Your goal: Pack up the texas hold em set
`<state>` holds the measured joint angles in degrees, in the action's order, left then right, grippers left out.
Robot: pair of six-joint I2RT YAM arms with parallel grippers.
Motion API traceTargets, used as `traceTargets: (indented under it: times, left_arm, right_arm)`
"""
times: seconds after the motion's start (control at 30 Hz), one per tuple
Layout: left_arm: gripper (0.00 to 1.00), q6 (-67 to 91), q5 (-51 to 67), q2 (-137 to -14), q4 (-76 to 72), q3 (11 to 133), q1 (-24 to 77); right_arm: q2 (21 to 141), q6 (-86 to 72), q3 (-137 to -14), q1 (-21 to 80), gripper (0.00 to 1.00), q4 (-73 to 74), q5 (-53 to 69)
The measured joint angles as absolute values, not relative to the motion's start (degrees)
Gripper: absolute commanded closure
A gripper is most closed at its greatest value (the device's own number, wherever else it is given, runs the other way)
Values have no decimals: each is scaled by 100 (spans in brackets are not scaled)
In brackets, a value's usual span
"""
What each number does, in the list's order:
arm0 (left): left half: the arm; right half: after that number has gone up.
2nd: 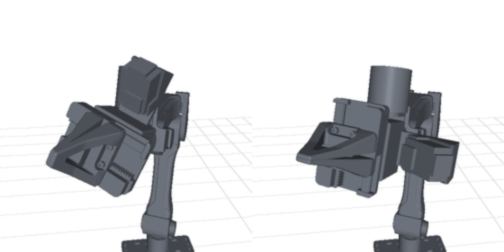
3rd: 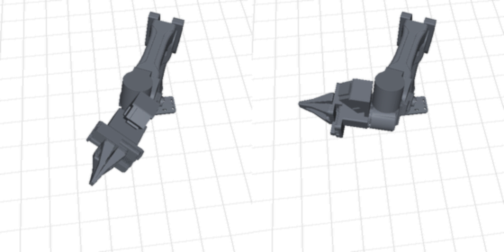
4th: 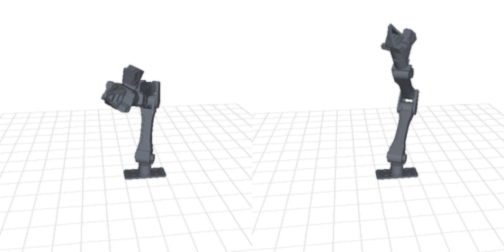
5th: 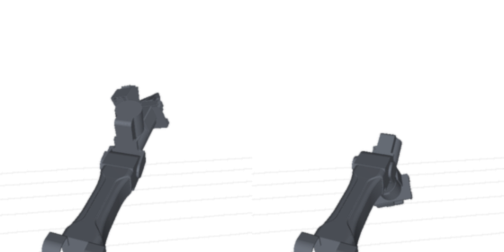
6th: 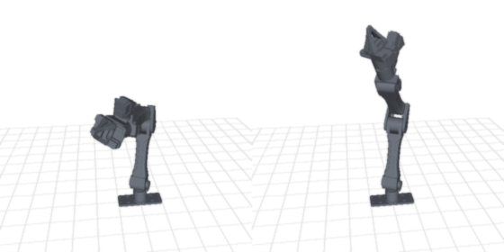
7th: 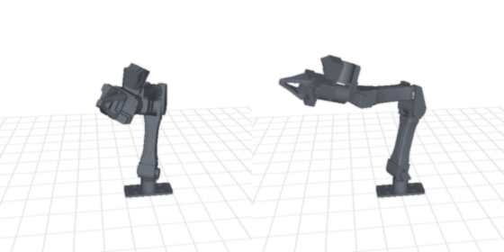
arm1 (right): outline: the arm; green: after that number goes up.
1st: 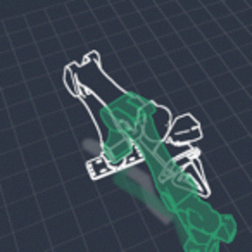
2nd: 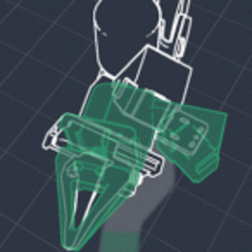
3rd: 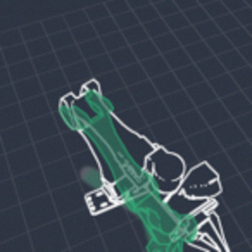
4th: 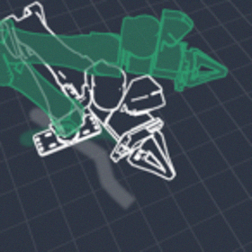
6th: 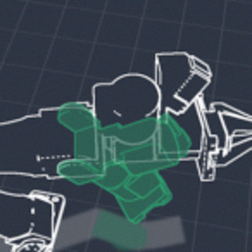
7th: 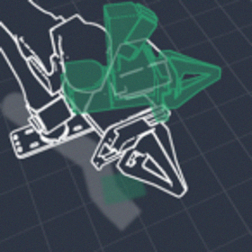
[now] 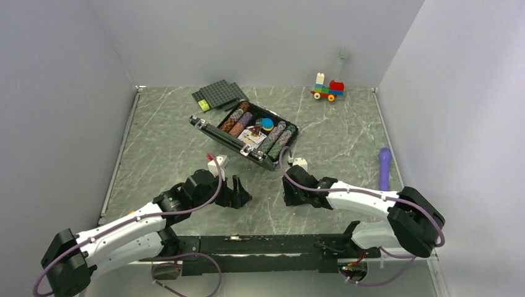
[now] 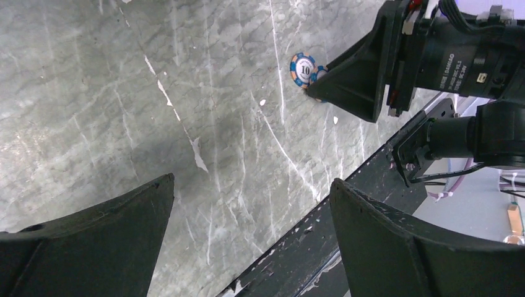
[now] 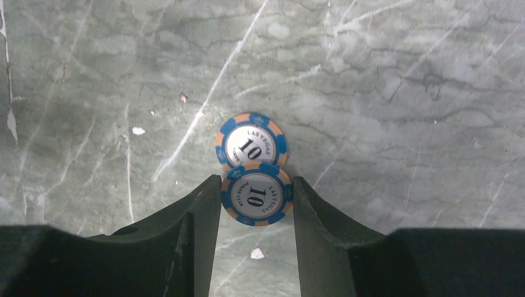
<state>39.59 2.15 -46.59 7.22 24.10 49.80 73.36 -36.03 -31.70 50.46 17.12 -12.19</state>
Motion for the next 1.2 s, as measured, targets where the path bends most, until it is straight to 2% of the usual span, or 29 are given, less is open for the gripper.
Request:
traceTargets:
  times: [0.27,0.63,1.2]
  left_arm:
    - [1,4397,320,-4943,246,2410,5048]
    - [18,5170,814,-5896,-690,2410,5321]
    - [44,5822,1288,-6595,-1909,2388,5358]
  right_arm:
    - [6270,-3258,-2672,5153,100,1594,-1033]
    - [4987,-2145,-2165,5857,100,478,-611]
    - [5201,-1496,-2161,6772,100,71,-622]
